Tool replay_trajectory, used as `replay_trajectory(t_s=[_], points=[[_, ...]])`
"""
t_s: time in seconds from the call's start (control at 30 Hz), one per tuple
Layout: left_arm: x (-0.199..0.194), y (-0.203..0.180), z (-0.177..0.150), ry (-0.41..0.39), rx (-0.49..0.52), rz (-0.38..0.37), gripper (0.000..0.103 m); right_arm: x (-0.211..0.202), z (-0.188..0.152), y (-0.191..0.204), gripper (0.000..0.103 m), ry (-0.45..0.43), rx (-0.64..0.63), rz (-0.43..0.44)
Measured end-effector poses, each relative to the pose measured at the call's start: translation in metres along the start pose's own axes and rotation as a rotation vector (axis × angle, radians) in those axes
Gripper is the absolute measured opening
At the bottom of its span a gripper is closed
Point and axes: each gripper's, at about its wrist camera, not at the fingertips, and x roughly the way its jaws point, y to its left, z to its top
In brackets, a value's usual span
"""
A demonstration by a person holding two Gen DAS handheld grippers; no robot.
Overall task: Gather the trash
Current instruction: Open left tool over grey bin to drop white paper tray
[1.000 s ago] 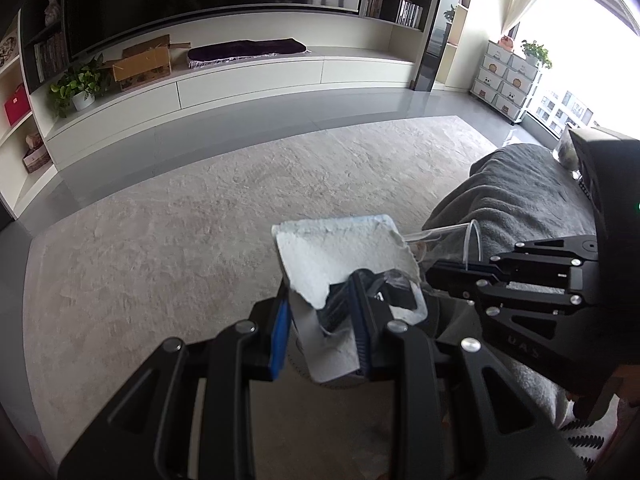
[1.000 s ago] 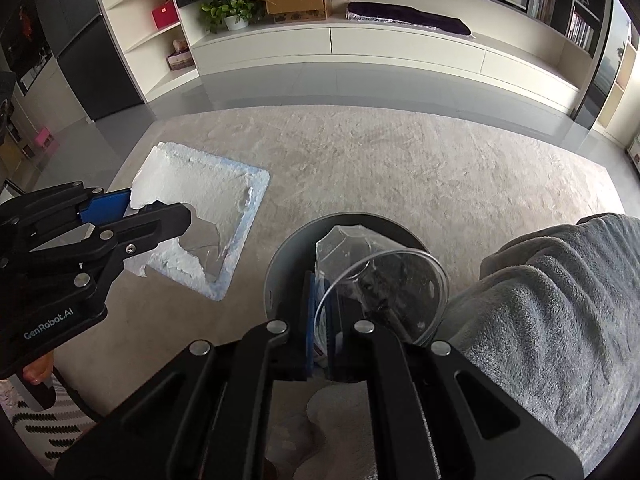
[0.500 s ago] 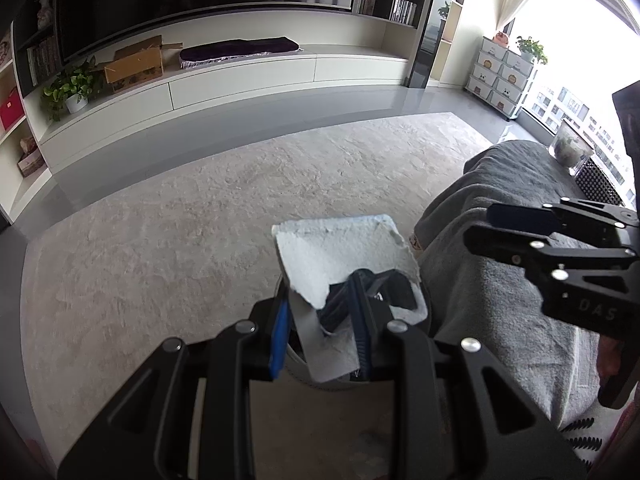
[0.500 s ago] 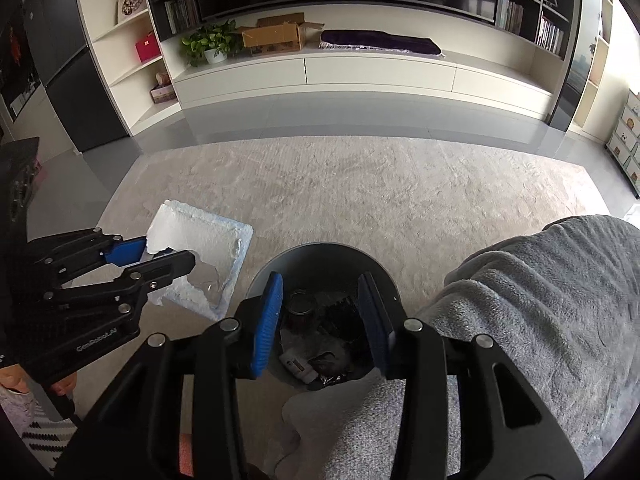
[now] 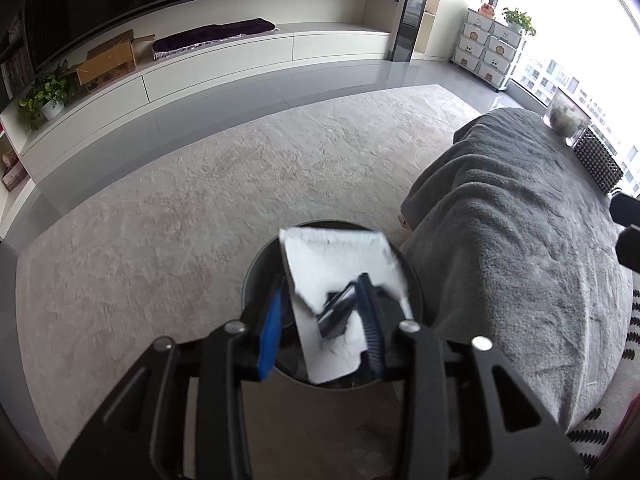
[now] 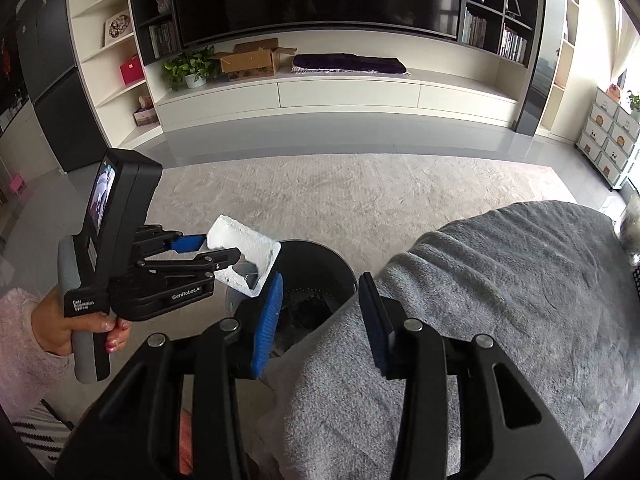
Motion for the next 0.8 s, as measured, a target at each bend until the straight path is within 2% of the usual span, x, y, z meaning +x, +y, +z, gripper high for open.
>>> replay_trajectory(t_s=[0.07, 0.1, 0.27, 0.33, 0.4, 0.53, 0.63, 0.8], points=[[-0.003, 0.002, 0.002, -0.010, -0.016, -0.006, 0.067, -0.005, -0.005, -0.003, 0.038, 0.001, -0.002, -0.024], [-0.005, 0.002, 0.002, -0.015, -0.019, -0.005, 0.070, -0.009, -0.006, -0.004, 0.038, -0.001, 0.000, -0.031], [-0.022, -0.008, 0.002, -0.017, 0.003, 0.004, 0.073, -0.032, -0.018, -0.014, 0.041, -0.013, 0.034, -0.075], [-0.033, -0.019, 0.001, -0.032, 0.029, 0.011, 0.076, -0.044, -0.024, -0.018, 0.060, -0.025, 0.059, -0.112], [-0.044, -0.032, 0.001, -0.046, 0.055, 0.025, 0.079, -0.057, -0.032, -0.022, 0.069, -0.029, 0.097, -0.170], [-0.069, -0.059, 0.003, -0.061, 0.078, 0.003, 0.083, -0.089, -0.049, -0.037, 0.073, -0.003, 0.193, -0.250], [-0.089, -0.085, 0.002, -0.071, 0.104, -0.020, 0.086, -0.120, -0.063, -0.049, 0.078, -0.011, 0.255, -0.304], [-0.128, -0.134, 0.000, -0.091, 0.169, -0.073, 0.088, -0.175, -0.088, -0.067, 0.081, -0.027, 0.330, -0.390]])
